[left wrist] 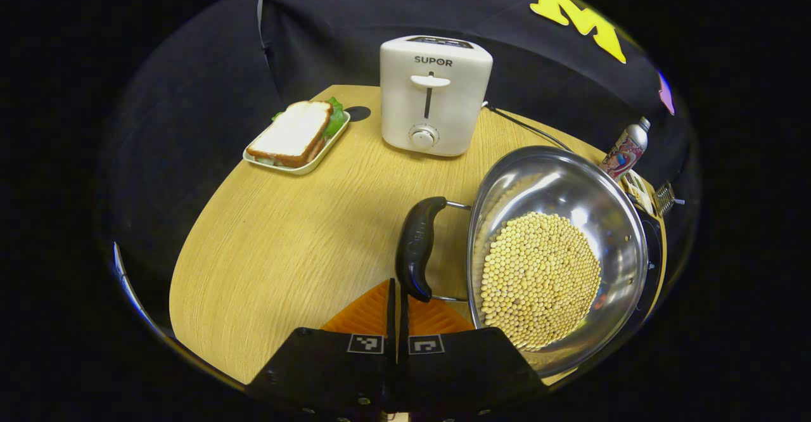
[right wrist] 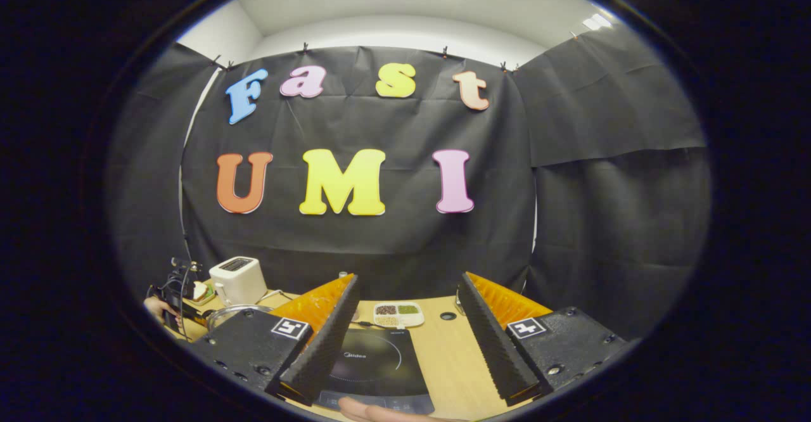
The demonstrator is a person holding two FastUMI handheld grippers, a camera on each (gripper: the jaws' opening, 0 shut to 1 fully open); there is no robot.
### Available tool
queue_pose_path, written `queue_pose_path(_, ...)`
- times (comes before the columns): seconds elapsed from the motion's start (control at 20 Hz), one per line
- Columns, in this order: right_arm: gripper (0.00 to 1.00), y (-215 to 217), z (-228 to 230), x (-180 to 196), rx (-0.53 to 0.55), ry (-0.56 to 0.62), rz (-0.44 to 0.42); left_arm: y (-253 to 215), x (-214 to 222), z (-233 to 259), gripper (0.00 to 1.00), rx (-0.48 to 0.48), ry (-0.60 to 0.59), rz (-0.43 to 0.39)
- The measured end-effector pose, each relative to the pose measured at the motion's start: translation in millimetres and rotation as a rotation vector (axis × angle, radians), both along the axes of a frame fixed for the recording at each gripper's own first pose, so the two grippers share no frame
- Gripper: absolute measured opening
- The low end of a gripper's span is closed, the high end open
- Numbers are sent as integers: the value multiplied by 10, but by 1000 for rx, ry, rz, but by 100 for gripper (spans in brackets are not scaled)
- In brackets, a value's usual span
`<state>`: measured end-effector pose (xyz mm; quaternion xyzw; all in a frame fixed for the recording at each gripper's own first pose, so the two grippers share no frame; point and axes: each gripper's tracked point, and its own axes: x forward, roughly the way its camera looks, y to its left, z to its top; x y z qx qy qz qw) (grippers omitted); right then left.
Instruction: First push the handle of the pot to place it horizontally, then grasp the pot with both hands and set it on the induction cooktop.
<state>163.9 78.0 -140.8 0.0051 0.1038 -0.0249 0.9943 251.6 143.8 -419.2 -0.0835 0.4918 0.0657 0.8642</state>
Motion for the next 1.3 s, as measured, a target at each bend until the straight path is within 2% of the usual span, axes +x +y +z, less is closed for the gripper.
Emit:
queue_pose_path(0.1, 96, 54, -154, 69, -5, 11, -15, -89, -41, 123, 1, -41, -24, -4)
queue_pose_path(0.15, 96, 128, -273, 90, -7, 29, -8, -74, -63, 174, 2, -29, -33, -3)
queue_pose_path(0.2, 97, 206, -370, 120, -5, 47, 6, -74, -93, 221, 18, -22, -42, -6)
queue_pose_path(0.25, 96, 272, -483, 146, -1, 67, 16, -74, -109, 259, 9, -21, -54, -4)
queue_pose_path(0.3, 96, 319, -580, 176, 5, 89, 22, -62, -140, 319, 21, -14, -69, 5)
queue_pose_path(0.35, 97, 356, -691, 211, 10, 113, 27, -60, -158, 363, 23, -16, -92, -1)
queue_pose_path(0.4, 97, 401, -796, 236, 15, 140, 35, -90, -192, 445, 47, -18, -107, -5)
queue_pose_path(0.45, 97, 463, -929, 262, 26, 171, 48, -95, -230, 511, 60, -13, -118, -7)
queue_pose_path(0.5, 97, 521, -1030, 286, 34, 196, 58, -110, -228, 563, 65, -19, -138, -11)
queue_pose_path(0.6, 99, 629, -1207, 351, 35, 238, 77, -162, -227, 735, 82, -26, -187, -17)
queue_pose_path(0.65, 97, 678, -1304, 377, 29, 257, 85, -184, -224, 793, 80, -23, -203, -19)
queue_pose_path(0.75, 99, 776, -1465, 415, 19, 297, 102, -231, -252, 915, 98, -12, -225, -44)
queue_pose_path(0.8, 99, 841, -1529, 439, 18, 315, 117, -246, -244, 970, 84, -2, -241, -50)
queue_pose_path(0.85, 99, 923, -1603, 468, 15, 332, 134, -266, -215, 1033, 96, 12, -264, -59)
queue_pose_path(1.05, 97, 1134, -1854, 573, -1, 388, 168, -259, 13, 1202, 96, 47, -389, -69)
queue_pose_path(1.15, 97, 1304, -2015, 635, 2, 417, 197, -363, 89, 1129, 96, 1, -396, -101)
queue_pose_path(1.3, 99, 1566, -2225, 745, 10, 456, 229, -279, 265, 901, 96, 30, -383, -103)
